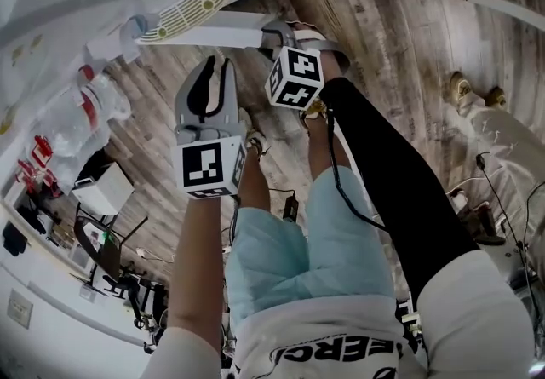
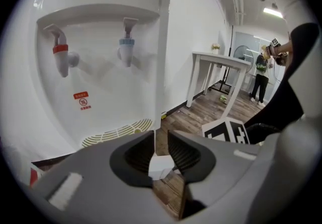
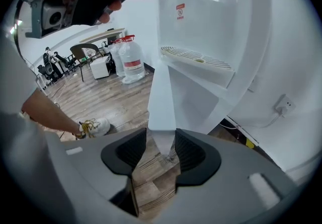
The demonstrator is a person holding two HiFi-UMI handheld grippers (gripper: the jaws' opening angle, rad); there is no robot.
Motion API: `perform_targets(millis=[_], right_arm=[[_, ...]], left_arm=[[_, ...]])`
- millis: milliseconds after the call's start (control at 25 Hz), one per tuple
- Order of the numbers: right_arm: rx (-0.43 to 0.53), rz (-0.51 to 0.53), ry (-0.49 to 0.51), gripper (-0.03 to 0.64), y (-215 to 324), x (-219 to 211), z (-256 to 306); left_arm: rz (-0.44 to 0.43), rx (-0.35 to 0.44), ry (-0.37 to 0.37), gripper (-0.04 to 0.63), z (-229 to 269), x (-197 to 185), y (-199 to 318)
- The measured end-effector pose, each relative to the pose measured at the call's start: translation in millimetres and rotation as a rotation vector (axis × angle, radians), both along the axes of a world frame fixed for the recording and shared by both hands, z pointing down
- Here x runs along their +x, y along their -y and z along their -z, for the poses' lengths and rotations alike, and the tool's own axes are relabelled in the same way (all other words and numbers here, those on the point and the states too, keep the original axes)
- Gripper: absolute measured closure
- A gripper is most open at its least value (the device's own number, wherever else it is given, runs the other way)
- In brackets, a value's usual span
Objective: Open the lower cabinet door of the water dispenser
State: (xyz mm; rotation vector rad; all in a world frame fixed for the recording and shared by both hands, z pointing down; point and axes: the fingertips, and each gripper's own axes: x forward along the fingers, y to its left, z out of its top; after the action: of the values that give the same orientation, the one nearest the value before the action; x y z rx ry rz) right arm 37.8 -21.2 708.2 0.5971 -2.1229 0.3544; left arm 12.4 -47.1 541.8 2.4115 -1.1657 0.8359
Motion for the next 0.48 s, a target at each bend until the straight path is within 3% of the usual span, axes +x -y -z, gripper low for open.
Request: perform_targets(millis=[320, 480], right_arm=[[0.021, 0.008, -0.016, 0.437, -2, -2, 1], [0.019, -0.009, -0.020, 0.439, -8, -7, 0]], left_arm=[[-0.015, 0.027, -0.038, 0.508, -14, 1, -6], [0.003, 0.015, -0.041, 0.508, -24, -18, -17]])
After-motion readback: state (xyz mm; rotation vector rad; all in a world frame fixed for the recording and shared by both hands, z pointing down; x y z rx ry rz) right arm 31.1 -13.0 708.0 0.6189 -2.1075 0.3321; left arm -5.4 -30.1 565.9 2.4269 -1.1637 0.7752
